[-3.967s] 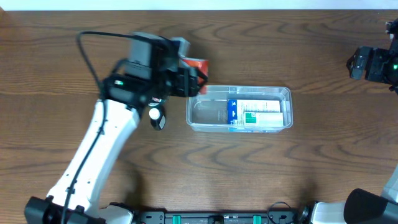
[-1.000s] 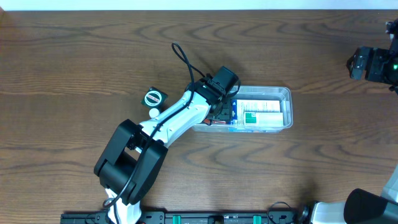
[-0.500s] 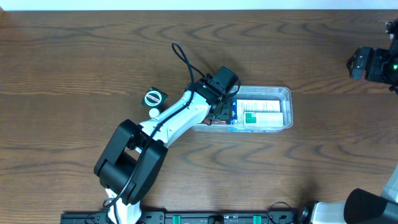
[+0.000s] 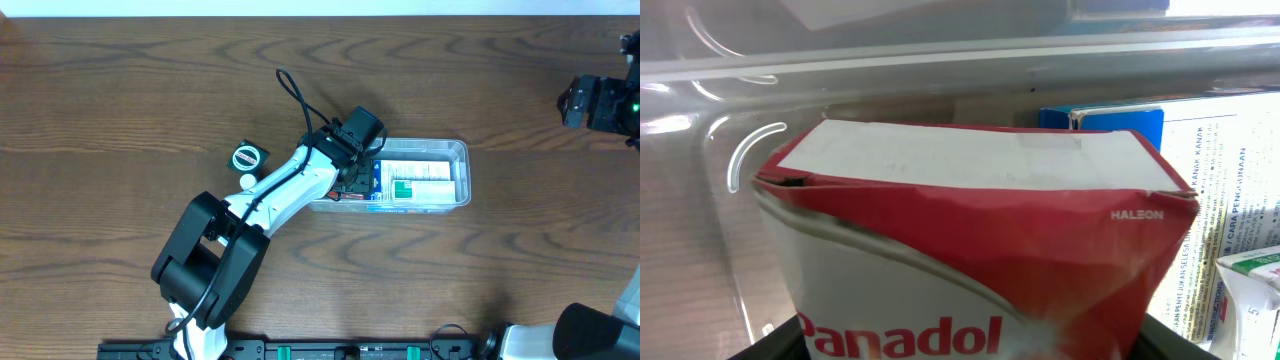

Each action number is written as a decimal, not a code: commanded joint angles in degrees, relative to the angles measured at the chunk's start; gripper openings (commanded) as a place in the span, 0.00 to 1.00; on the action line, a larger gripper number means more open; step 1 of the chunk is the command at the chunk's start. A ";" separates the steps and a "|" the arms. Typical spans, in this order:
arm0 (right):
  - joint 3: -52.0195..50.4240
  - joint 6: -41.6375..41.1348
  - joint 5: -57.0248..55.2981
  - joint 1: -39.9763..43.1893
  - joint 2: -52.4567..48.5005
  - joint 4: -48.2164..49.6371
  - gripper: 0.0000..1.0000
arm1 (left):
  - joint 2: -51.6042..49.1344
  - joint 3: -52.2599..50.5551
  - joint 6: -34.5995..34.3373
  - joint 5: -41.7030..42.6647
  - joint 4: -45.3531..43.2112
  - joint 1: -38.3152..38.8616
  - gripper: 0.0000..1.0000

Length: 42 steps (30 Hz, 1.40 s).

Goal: Pack container
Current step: 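Lower red Panadol box into container beside blue box and release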

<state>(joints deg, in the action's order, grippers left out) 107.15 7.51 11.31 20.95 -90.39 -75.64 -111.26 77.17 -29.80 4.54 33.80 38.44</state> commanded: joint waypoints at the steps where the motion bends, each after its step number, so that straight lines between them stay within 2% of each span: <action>1: 0.17 -0.83 0.04 0.42 -0.28 -0.22 0.99 | -0.72 -0.09 -0.11 -0.07 -0.11 0.17 0.66; 4: 0.17 -0.83 0.04 0.42 -0.28 -0.22 0.99 | -0.72 -0.09 -0.13 -0.07 -0.11 0.17 0.66; 6: 0.17 -0.83 0.04 0.42 -0.28 -0.22 0.99 | -0.72 -0.09 -0.11 -0.07 -0.09 0.17 0.81; 7: 0.17 -0.83 0.04 0.42 -0.28 -0.22 0.99 | -0.72 -0.09 -0.11 -0.07 -0.11 0.17 0.83; 21: 0.17 -0.83 0.04 0.42 -0.28 -0.22 0.99 | -0.72 -0.09 0.00 -0.11 -0.09 0.15 0.86; 29: 0.17 -0.83 0.04 0.42 -0.28 -0.22 0.99 | -0.72 -0.07 1.66 -0.09 -0.26 0.00 0.98; 36: 0.17 -0.83 0.04 0.42 -0.28 -0.22 0.99 | -0.72 -0.07 1.70 -0.11 -3.15 0.00 0.98; 42: 0.17 -0.83 0.04 0.42 -0.28 -0.22 0.99 | -0.57 -0.07 8.00 -0.11 -3.08 -0.13 0.98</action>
<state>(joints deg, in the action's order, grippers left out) 107.15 7.51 11.31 20.95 -90.39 -75.68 -111.26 77.17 -25.85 4.51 30.76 38.41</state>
